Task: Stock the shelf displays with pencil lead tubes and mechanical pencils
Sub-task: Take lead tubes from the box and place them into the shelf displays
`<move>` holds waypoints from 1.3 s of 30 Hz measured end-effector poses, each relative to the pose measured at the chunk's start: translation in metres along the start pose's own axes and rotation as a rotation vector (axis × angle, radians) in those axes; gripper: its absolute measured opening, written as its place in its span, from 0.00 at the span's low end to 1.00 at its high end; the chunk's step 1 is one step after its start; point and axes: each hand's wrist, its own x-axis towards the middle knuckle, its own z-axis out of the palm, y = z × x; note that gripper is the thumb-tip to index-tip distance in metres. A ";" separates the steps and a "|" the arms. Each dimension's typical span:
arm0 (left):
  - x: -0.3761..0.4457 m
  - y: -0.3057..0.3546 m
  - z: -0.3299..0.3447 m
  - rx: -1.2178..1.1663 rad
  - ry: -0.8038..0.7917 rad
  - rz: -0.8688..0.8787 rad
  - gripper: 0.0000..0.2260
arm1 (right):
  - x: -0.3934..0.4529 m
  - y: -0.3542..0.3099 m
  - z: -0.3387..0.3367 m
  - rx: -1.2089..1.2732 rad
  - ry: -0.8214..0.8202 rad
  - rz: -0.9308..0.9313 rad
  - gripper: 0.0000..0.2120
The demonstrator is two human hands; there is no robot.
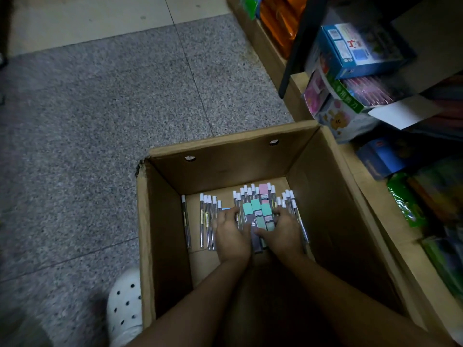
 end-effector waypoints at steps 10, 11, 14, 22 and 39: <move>0.005 0.014 0.019 -0.125 -0.062 -0.099 0.21 | 0.000 0.009 -0.003 0.067 -0.017 0.002 0.16; 0.006 0.014 0.020 -0.115 -0.063 -0.113 0.20 | 0.001 0.009 -0.003 0.068 -0.019 -0.003 0.17; 0.008 0.016 0.022 -0.072 -0.059 -0.159 0.14 | 0.002 0.009 -0.002 0.080 -0.041 -0.018 0.19; 0.002 0.014 0.023 -0.054 -0.081 0.027 0.08 | -0.006 0.012 0.003 0.129 0.011 -0.110 0.14; -0.002 0.026 -0.026 -0.230 -0.448 0.054 0.11 | -0.034 0.009 -0.048 0.240 -0.096 -0.053 0.14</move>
